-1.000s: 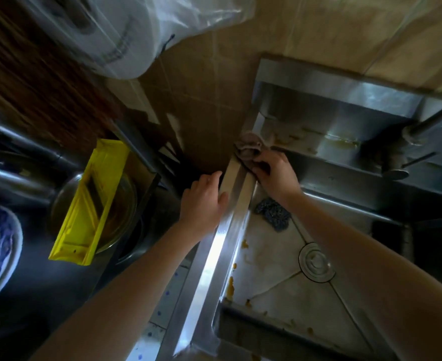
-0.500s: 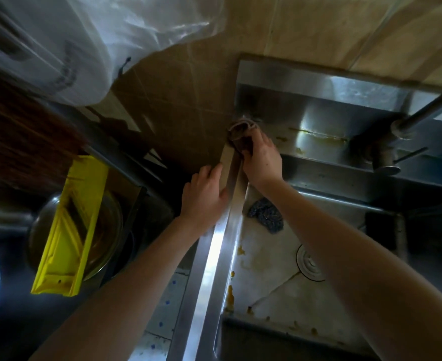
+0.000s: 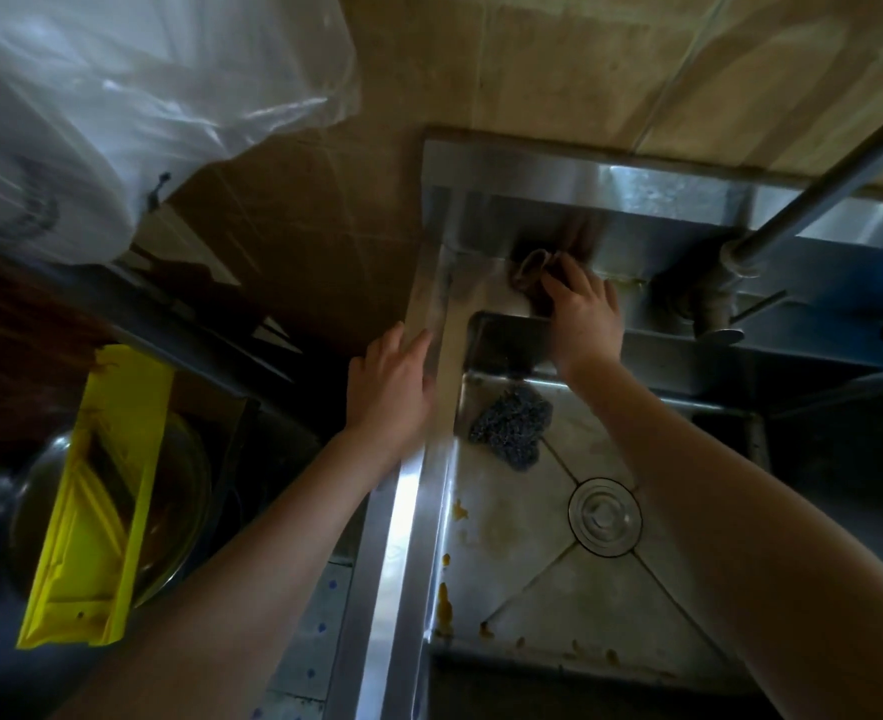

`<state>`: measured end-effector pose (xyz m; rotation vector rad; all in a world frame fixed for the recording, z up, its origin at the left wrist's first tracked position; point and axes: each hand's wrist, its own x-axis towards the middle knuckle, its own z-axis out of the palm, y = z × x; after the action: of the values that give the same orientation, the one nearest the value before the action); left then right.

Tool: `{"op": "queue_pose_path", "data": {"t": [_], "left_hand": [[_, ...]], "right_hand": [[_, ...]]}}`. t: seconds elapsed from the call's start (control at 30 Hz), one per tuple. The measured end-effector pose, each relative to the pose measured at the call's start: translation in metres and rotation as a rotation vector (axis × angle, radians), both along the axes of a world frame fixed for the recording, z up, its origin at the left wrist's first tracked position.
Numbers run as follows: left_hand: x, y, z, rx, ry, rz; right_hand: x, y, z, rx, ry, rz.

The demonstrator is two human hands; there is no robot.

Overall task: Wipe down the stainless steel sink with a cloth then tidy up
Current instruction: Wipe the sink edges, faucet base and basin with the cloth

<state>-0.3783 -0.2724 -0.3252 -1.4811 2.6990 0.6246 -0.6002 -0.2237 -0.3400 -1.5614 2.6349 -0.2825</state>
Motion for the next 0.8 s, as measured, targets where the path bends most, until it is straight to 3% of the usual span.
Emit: {"op": "queue_pose_path", "data": {"t": [0.17, 0.33, 0.6, 0.7, 0.8], "left_hand": [[-0.002, -0.001, -0.001, -0.006, 0.008, 0.009], [-0.003, -0.003, 0.0, -0.007, -0.004, 0.005], [-0.006, -0.002, 0.002, -0.036, -0.029, 0.01], [-0.007, 0.0, 0.002, -0.045, -0.025, 0.019], [-0.007, 0.0, 0.001, -0.083, -0.05, 0.023]], "right_hand": [[-0.029, 0.03, 0.002, -0.002, 0.063, -0.19], [-0.029, 0.03, -0.002, -0.032, -0.064, -0.328], [0.002, 0.0, 0.001, -0.037, -0.074, -0.073], [-0.006, 0.012, 0.0, -0.008, 0.011, -0.086], [-0.025, 0.036, -0.001, -0.004, 0.028, -0.249]]}}
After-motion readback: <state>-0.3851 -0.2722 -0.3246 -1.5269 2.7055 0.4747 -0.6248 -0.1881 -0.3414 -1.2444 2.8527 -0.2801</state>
